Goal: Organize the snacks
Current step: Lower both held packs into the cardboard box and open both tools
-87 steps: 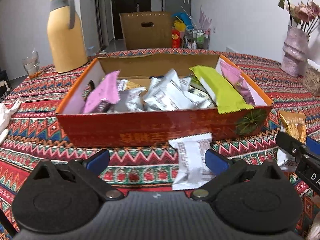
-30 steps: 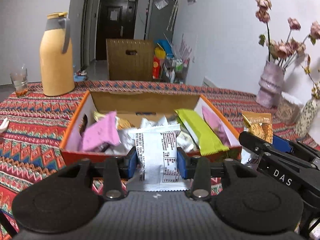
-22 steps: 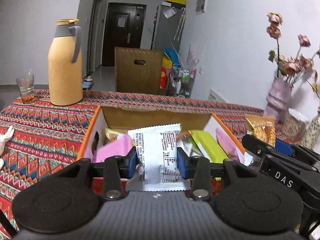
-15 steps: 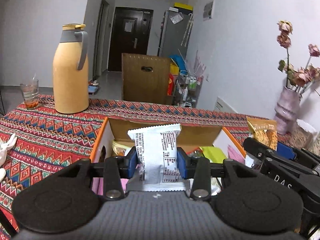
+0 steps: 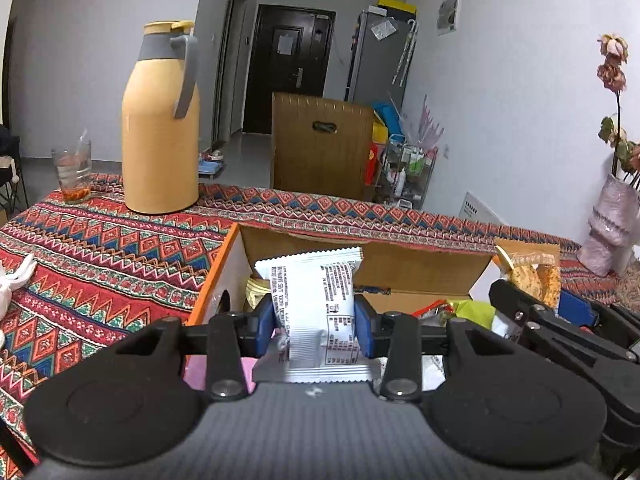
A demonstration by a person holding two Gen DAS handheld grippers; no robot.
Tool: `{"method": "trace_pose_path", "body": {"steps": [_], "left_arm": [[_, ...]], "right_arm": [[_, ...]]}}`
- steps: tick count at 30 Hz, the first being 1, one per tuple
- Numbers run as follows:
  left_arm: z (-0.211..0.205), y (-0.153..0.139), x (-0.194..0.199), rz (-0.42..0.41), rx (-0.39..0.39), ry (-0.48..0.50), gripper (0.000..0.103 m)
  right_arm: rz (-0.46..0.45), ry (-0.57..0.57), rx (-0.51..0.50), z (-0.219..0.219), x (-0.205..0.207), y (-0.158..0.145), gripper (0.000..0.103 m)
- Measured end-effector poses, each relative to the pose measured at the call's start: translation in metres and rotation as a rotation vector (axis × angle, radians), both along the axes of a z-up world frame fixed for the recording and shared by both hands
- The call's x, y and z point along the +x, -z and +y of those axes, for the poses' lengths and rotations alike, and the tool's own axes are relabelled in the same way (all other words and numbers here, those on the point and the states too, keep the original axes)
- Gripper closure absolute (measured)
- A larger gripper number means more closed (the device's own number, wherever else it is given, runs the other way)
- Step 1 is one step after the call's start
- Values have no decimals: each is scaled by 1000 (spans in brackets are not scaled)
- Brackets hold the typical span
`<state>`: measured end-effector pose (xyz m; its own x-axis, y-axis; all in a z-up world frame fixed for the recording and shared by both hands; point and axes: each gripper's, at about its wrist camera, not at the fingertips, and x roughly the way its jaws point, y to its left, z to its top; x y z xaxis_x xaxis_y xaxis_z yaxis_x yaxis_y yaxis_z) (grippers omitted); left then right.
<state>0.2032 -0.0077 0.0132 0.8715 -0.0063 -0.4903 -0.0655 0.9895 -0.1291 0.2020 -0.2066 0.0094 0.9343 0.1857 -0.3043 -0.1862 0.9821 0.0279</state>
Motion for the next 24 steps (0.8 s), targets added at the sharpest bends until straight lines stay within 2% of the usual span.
{"method": "trace_pose_path", "body": {"steps": [1, 2, 3, 4, 5, 6, 7, 9, 10, 17, 24], "left_arm": [[0, 1, 0, 0, -1, 2, 61], [1, 3, 0, 0, -2, 2, 55], [2, 3, 0, 1, -5, 1, 45], [3, 4, -1, -2, -6, -7, 39], [4, 4, -2, -7, -5, -15, 27], [5, 3, -4, -14, -6, -23, 17], [5, 3, -5, -21, -6, -29, 14], [6, 2, -8, -33, -2, -32, 2], [6, 0, -10, -40, 3, -41, 0], [3, -7, -17, -61, 12, -43, 0], [7, -23, -34, -97, 10, -38, 0]], "right_arm": [[7, 0, 1, 0, 1, 2, 57], [17, 1, 5, -1, 2, 4, 57], [22, 7, 6, -1, 3, 5, 50], [29, 15, 7, -3, 4, 6, 34], [32, 27, 14, -5, 4, 7, 26], [32, 35, 19, -6, 4, 7, 12], [29, 43, 24, -8, 3, 7, 7], [31, 51, 39, -12, 2, 7, 4], [35, 53, 43, -13, 3, 7, 0], [46, 71, 54, -18, 6, 8, 0], [24, 72, 47, -19, -10, -4, 0]]}}
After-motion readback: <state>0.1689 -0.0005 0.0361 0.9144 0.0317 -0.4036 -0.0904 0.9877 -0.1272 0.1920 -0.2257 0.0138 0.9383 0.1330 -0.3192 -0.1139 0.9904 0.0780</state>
